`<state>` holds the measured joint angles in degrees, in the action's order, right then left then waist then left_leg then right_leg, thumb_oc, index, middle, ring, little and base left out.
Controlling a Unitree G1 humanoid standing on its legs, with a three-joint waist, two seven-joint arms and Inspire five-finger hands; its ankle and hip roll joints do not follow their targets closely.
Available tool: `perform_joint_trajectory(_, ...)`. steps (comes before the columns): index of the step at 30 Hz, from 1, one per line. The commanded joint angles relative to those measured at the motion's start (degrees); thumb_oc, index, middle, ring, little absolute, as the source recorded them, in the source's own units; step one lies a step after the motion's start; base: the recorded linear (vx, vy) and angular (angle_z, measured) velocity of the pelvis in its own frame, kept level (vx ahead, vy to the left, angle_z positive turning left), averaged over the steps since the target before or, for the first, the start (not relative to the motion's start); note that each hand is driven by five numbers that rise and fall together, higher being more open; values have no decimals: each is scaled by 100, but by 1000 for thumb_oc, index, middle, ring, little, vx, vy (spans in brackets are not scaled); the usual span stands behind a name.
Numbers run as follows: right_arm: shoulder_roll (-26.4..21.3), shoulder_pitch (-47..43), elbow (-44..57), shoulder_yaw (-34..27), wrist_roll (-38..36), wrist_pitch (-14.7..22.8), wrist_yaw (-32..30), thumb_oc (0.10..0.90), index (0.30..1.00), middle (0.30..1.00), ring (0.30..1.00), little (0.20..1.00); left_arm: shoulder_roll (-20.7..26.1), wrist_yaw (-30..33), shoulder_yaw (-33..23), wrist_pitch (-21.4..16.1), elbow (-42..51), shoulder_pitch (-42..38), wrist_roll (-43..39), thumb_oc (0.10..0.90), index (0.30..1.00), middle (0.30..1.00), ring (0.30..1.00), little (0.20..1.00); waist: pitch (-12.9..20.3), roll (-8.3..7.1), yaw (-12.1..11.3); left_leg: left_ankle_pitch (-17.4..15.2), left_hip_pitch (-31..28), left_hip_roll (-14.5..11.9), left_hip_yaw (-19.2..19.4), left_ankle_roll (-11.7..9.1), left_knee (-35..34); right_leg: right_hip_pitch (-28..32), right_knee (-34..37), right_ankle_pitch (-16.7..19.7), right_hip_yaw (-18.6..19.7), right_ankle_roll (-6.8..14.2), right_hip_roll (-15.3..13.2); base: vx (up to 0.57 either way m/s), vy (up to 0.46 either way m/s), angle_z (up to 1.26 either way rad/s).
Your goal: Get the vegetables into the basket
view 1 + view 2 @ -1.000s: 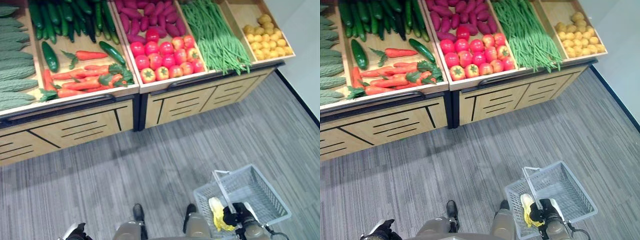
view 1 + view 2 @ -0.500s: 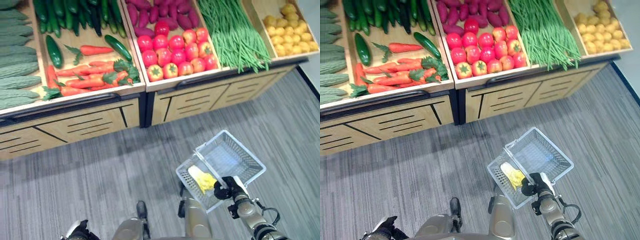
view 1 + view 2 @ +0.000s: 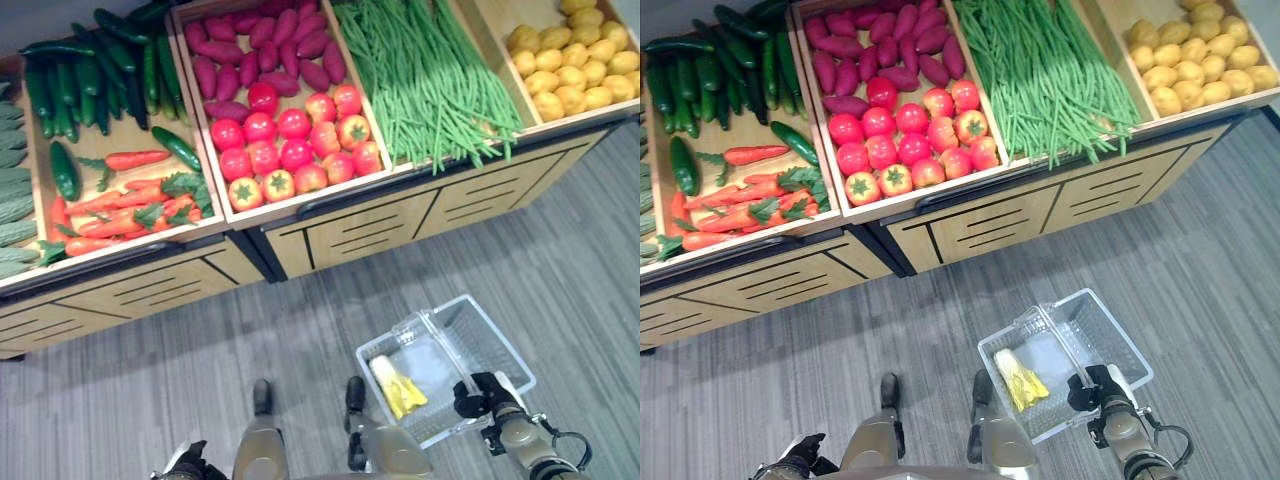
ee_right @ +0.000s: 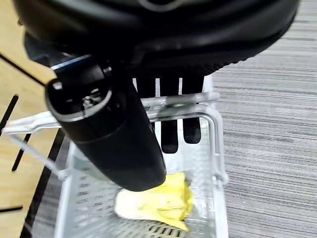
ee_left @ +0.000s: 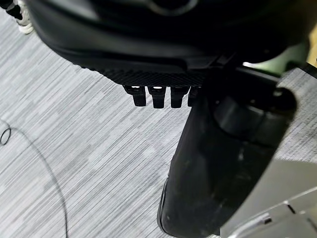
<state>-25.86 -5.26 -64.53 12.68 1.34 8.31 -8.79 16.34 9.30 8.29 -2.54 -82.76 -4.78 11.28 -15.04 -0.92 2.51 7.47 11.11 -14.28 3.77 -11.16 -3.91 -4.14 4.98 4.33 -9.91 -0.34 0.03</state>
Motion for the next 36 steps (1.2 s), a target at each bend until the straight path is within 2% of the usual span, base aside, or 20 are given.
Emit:
perform_joint_trajectory(1,-503,13,323,-344,-173,352,-253,400,300,300,300,300,583,276,-15,81,-131,391,49,900,1000,1000,1000,1000,225,85,-140,207,27,186,-116,309,281,-307,-796,-280,531,812,-918,364,459,-96)
perform_joint_trajectory(2,-394,70,274,-395,-147,337,-236,400,300,300,300,300,540,263,-48,85,-174,447,54,900,1000,1000,1000,1000,309,69,-126,106,-101,238,77,367,276,-225,-840,-301,613,899,-997,316,513,-97)
perform_joint_trajectory(4,-223,122,244,-380,-57,281,-190,400,300,300,300,300,515,234,7,109,-176,422,113,900,1000,1000,1000,1000,336,-79,-106,-123,-210,464,271,560,369,-250,-1045,-124,776,1057,-1211,240,527,-65)
perform_joint_trajectory(5,-107,124,158,-320,13,243,-162,400,300,300,300,300,505,218,69,111,-172,420,191,900,1000,1000,1000,1000,340,-190,-102,-268,-238,624,446,680,447,-322,-1155,188,880,1165,-1370,124,410,-60)
perform_joint_trajectory(6,-62,125,148,-294,41,226,-147,400,300,300,300,300,508,192,87,110,-169,421,201,900,1000,1000,1000,1000,354,-228,-104,-311,-249,682,503,725,476,-366,-1206,298,925,1197,-1419,161,580,-47)
perform_joint_trajectory(7,13,105,45,-307,55,200,-165,400,300,300,300,300,515,152,83,103,-160,431,201,900,1000,1000,1000,1000,358,-281,-114,-466,-283,850,567,863,546,-438,-1441,490,894,1202,-1545,124,465,-29)
perform_joint_trajectory(8,17,99,50,-302,50,196,-160,400,300,300,300,300,532,152,68,110,-166,460,206,900,1000,1000,1000,1000,351,-288,-133,-531,-300,895,600,920,581,-487,-1608,523,833,1184,-1593,125,513,-2)
perform_joint_trajectory(9,29,56,23,-275,58,195,-156,400,300,300,300,300,620,148,30,132,-171,481,225,900,1000,1000,1000,1000,310,-265,-150,-621,-364,961,632,1014,616,-581,-1981,540,708,1127,-1599,74,313,2)
perform_joint_trajectory(11,38,42,117,-239,58,214,-162,400,300,300,300,300,749,130,-115,117,-167,520,151,900,1000,1000,1000,1000,271,-264,-171,-668,-534,1060,669,1078,513,-684,-2157,519,558,1084,-1531,80,225,8)
perform_joint_trajectory(13,67,30,74,-225,19,231,-176,400,300,300,300,300,742,182,-212,80,-148,502,3,900,1000,1000,1000,1000,294,-311,-204,-648,-582,1081,661,1051,394,-688,-1646,528,434,1118,-1528,94,-25,-1)
perform_joint_trajectory(15,69,-65,-11,-208,-9,247,-195,400,300,300,300,300,687,262,-261,51,-120,438,-188,900,1000,1000,1000,1000,243,-330,-211,-705,-543,1038,536,966,519,-801,-1095,581,498,1184,-1597,82,-166,8)
perform_joint_trajectory(18,81,-40,27,-226,-31,252,-205,400,300,300,300,300,674,277,-373,10,-121,455,-406,900,1000,1000,1000,1000,186,-353,-224,-759,-503,1002,393,912,677,-884,-1095,574,651,1201,-1591,43,-138,34)
perform_joint_trajectory(19,143,8,-38,-236,-53,251,-196,400,300,300,300,300,635,296,-541,-16,-138,529,-608,900,1000,1000,1000,1000,201,-405,-307,-759,-471,941,313,828,761,-760,-963,367,489,1169,-1565,56,-192,56)
perform_joint_trajectory(22,163,72,-194,-276,-92,229,-163,400,300,300,300,300,581,338,-718,-17,-168,553,-845,900,1000,1000,1000,1000,252,-388,-355,-703,-465,881,231,750,709,-643,-769,340,320,1130,-1495,67,-251,39)
perform_joint_trajectory(25,202,254,-510,-469,-244,220,-171,400,300,300,300,300,488,454,-1652,-159,-157,766,-2038,900,1000,1000,1000,1000,365,-266,-474,-473,-491,683,59,549,537,-290,-387,289,-20,1053,-1304,65,-269,29)
perform_joint_trajectory(27,220,324,-579,-582,-354,218,-187,400,300,300,300,300,380,408,-1938,-228,-152,826,-2516,900,1000,1000,1000,1000,417,-221,-504,-368,-530,610,9,483,420,-158,-273,253,-131,1031,-1237,47,-162,30)
perform_joint_trajectory(31,282,454,-722,-589,-454,178,-126,400,300,300,300,300,282,344,-2502,-530,24,719,-4147,900,1000,1000,1000,1000,526,-159,-485,-228,-717,474,-12,388,153,92,-76,220,-249,1004,-1113,30,-106,12)
perform_joint_trajectory(34,307,490,-729,-538,-455,173,-73,400,300,300,300,300,256,308,-2633,-621,60,680,-4604,900,1000,1000,1000,1000,572,-164,-456,-223,-795,457,7,383,86,145,-47,208,-250,999,-1091,46,-13,6)
perform_joint_trajectory(35,343,288,-690,-137,-454,82,78,400,300,300,300,300,622,704,-2593,-847,-108,-700,-5527,900,1000,1000,1000,1000,770,-204,-169,-285,-1092,403,284,370,-53,224,-21,207,-81,1027,-1059,130,47,11)
perform_joint_trajectory(36,400,312,-644,-85,-327,93,-68,400,300,300,300,300,-112,1011,-2560,-902,234,-229,-5655,900,1000,1000,1000,1000,800,-242,-170,-327,-1173,396,327,385,-67,237,-9,211,-14,1031,-1049,125,48,8)
